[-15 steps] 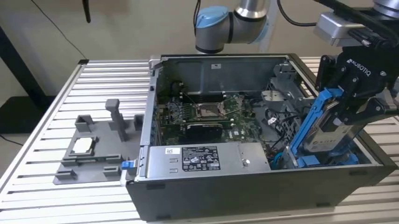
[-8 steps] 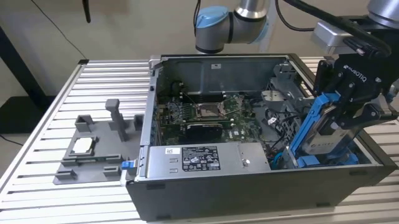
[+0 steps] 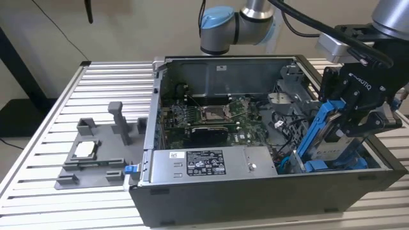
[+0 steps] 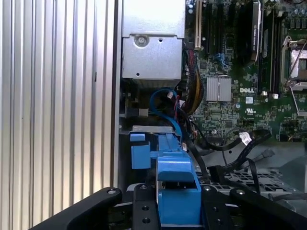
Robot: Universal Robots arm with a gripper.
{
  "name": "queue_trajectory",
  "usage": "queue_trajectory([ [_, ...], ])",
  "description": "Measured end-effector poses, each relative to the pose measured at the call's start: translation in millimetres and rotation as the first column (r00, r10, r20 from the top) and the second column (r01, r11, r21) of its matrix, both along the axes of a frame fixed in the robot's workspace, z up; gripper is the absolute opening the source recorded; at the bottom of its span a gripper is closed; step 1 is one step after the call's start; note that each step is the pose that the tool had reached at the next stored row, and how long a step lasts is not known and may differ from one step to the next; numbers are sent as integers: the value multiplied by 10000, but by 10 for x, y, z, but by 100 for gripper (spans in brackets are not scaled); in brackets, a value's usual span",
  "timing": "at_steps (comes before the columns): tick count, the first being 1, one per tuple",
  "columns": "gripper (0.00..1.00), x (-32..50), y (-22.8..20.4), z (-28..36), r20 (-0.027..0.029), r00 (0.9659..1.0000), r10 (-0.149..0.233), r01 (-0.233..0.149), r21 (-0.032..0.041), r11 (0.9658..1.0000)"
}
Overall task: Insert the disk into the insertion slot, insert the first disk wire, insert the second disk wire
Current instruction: 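Insert the disk into the insertion slot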
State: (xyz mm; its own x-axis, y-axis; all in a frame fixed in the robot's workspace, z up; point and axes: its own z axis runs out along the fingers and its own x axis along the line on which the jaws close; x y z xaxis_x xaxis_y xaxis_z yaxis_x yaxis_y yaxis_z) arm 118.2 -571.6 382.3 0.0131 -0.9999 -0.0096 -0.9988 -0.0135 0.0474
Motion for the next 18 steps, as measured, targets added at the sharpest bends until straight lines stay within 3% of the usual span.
queue_trajectory([
  [4,34,0,0,0,0,10000,0,0,11,10000],
  [5,40,0,0,0,0,10000,0,0,14,10000],
  [11,40,0,0,38,5,10000,1,-1,20,10000],
  [13,40,0,0,48,108,9999,0,0,38,10000],
  [18,40,0,4,64,463,9989,1,-6,102,9999],
])
